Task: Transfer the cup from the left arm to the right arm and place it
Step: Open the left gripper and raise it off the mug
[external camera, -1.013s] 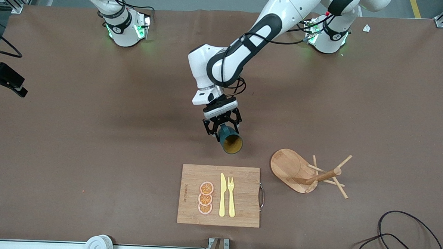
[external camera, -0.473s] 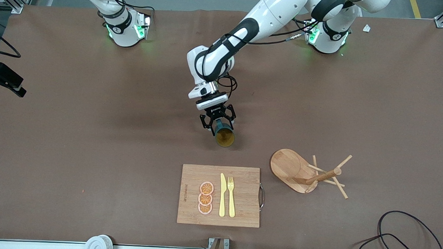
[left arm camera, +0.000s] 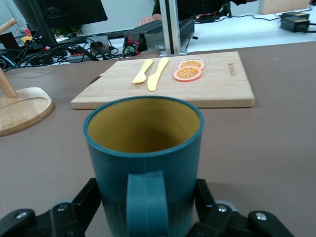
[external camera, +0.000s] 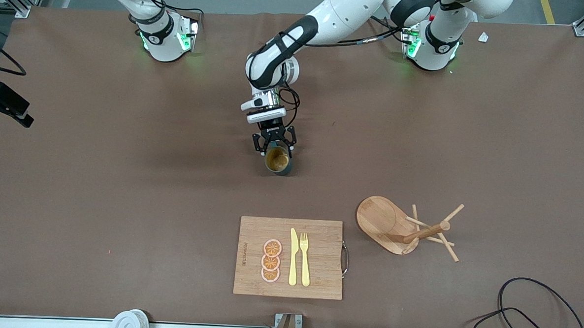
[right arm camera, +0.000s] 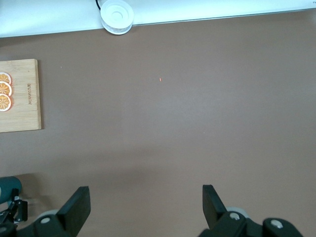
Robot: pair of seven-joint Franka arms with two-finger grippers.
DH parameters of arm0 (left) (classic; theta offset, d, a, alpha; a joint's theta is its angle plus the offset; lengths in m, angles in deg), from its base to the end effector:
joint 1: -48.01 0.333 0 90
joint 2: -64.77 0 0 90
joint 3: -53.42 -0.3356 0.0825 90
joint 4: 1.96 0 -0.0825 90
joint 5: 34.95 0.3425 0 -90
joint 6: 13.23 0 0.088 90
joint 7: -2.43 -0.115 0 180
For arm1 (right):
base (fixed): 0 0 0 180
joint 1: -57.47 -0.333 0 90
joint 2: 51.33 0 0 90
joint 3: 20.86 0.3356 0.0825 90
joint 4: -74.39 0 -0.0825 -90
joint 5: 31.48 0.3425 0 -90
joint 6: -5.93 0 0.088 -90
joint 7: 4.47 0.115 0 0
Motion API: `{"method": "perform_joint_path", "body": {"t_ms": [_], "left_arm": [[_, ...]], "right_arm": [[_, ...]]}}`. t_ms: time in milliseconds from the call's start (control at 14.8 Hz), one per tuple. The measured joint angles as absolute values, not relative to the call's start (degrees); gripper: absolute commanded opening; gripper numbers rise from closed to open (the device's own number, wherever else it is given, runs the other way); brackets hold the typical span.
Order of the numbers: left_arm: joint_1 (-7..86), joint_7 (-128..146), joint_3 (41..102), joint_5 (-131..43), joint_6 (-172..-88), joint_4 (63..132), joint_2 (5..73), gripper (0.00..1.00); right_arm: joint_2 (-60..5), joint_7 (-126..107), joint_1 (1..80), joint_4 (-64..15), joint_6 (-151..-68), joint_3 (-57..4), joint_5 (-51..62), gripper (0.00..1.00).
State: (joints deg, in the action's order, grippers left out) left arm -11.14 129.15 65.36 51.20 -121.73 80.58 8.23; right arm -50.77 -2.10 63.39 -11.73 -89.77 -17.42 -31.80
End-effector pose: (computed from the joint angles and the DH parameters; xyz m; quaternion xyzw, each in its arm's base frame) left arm 0.3272 -0.6077 0.1459 -0.8471 -0.0435 -0.5202 0.0996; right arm 0.5273 -0.0236 0.6702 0.9960 -0.0421 0.0786 0.0026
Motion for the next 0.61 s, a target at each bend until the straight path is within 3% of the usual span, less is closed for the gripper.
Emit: {"method": "perform_joint_path", "body": {"t_ms": [270,608], "left_arm": [[-11.29,130.48,67.07,46.70,-122.11,79.35,8.46,1.00],[-11.43,130.27,68.54,32.33,-122.11,75.52,13.66,1.00]], "right_arm": [[-50.77,-2.10,63.48,-11.70,-89.72,-17.41,-31.80,1.00],[-50.77,-2.10,63.63,-11.69,-89.68,-17.41,-31.80,1.00]]}}
